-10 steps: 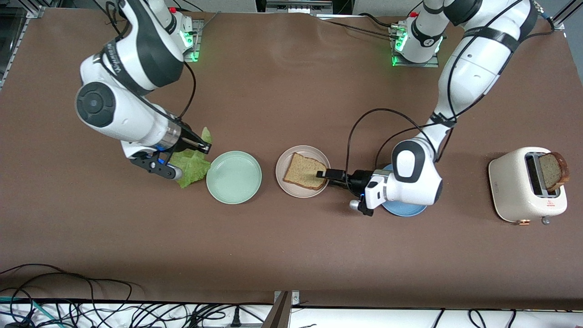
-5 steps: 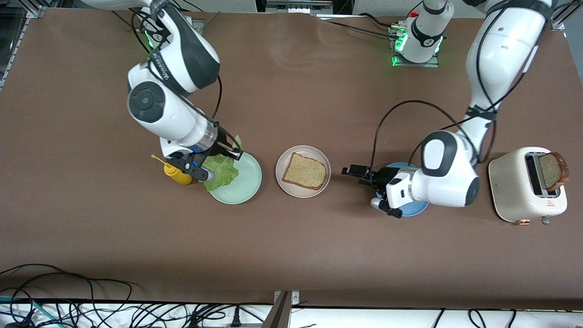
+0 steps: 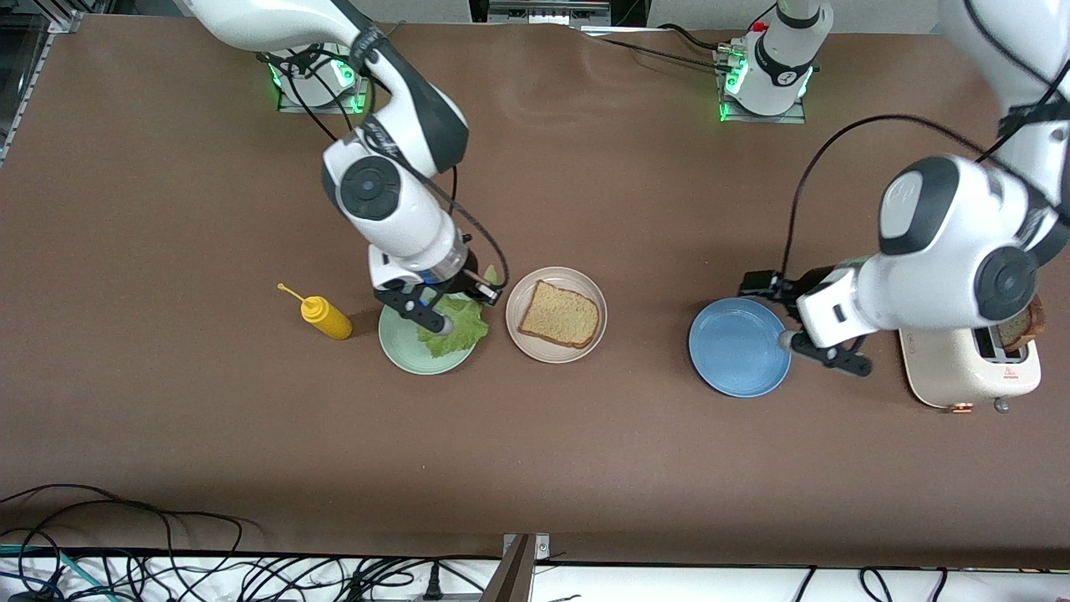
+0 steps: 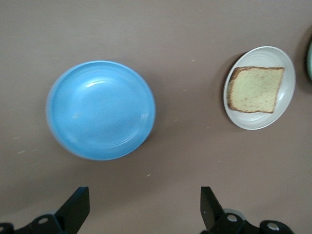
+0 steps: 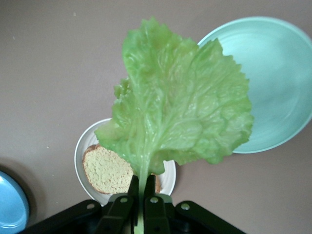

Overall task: Make sandwich on beige plate with both arms
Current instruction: 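Release the toast with the left gripper while the right gripper carries lettuce over, then lower the lettuce onto the toast and open the right gripper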

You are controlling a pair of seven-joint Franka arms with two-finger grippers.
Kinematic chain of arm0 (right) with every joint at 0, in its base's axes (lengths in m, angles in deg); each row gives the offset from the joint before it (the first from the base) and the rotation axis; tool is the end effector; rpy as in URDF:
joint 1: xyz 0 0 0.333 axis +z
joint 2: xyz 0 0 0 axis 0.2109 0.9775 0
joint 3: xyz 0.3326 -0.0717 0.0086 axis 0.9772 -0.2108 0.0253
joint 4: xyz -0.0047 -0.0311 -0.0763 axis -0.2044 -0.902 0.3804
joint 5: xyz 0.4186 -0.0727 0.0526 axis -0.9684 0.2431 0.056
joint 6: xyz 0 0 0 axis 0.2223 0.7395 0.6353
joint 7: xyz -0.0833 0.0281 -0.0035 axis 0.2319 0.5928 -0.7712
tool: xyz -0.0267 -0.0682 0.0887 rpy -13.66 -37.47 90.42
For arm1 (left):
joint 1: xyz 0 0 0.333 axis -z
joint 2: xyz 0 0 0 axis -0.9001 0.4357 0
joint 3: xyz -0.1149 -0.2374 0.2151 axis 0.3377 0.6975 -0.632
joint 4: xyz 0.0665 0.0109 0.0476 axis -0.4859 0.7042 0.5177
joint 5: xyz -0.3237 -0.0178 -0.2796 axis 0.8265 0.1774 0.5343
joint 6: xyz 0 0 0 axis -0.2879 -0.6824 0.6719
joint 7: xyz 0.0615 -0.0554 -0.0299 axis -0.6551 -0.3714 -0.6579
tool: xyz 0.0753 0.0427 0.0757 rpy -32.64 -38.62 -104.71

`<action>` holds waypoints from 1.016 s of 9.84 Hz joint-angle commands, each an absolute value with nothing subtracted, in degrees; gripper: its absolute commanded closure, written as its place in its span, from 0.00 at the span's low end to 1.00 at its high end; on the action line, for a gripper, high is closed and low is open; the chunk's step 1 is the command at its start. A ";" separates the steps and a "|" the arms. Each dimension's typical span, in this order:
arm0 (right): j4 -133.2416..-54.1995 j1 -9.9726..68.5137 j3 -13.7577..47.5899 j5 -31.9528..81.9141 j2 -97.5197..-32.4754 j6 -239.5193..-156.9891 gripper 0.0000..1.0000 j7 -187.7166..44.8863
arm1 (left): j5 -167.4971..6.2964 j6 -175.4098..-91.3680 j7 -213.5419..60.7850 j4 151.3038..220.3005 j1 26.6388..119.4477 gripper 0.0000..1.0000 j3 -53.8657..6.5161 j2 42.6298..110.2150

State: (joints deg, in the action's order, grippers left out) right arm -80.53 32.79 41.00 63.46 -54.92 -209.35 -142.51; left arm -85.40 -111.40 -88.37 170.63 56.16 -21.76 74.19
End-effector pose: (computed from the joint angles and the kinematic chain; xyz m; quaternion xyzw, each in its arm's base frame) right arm 0.6198 0.4496 0.3531 -0.9609 0.2549 0.0126 0.1075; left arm 0.6836 -0.1199 0.4473 0.9796 -0.1391 -0.1053 0.0994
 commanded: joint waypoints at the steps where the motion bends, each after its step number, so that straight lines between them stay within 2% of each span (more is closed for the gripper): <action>1: -74.19 37.64 40.56 66.74 -49.03 -210.69 1.00 -146.56 | -90.89 -107.82 -87.40 172.92 56.52 0.00 -23.70 65.96; 2: -70.15 39.57 40.04 68.75 -45.52 -210.78 1.00 -149.63 | -91.43 -107.55 -87.66 173.36 56.87 0.00 -25.46 63.40; 4: -64.59 44.31 37.51 69.65 -39.97 -212.00 1.00 -151.15 | -91.44 -107.54 -87.40 176.85 62.55 0.00 -33.43 56.38; 6: -64.05 48.11 34.33 69.56 -36.71 -217.42 1.00 -154.21 | -91.35 -107.63 -87.40 179.51 63.20 0.00 -34.53 53.36; 8: -64.04 49.43 34.32 69.56 -34.68 -220.35 1.00 -155.20 | -91.35 -107.81 -87.31 180.04 63.99 0.00 -35.23 51.25; 9: -63.96 49.79 34.32 69.56 -34.32 -220.45 1.00 -155.20 | -91.00 -107.63 -87.31 180.22 68.78 0.00 -40.89 50.02; 10: -63.96 49.96 34.32 69.56 -34.32 -220.36 0.89 -155.20 | -89.61 -107.55 -88.01 180.83 67.78 0.00 -41.12 50.01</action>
State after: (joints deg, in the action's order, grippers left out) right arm -66.61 49.07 34.82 68.30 -35.50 -220.60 -153.73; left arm -89.74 -106.97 -87.78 178.13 66.32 -38.53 52.43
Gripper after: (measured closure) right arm 0.930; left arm 0.000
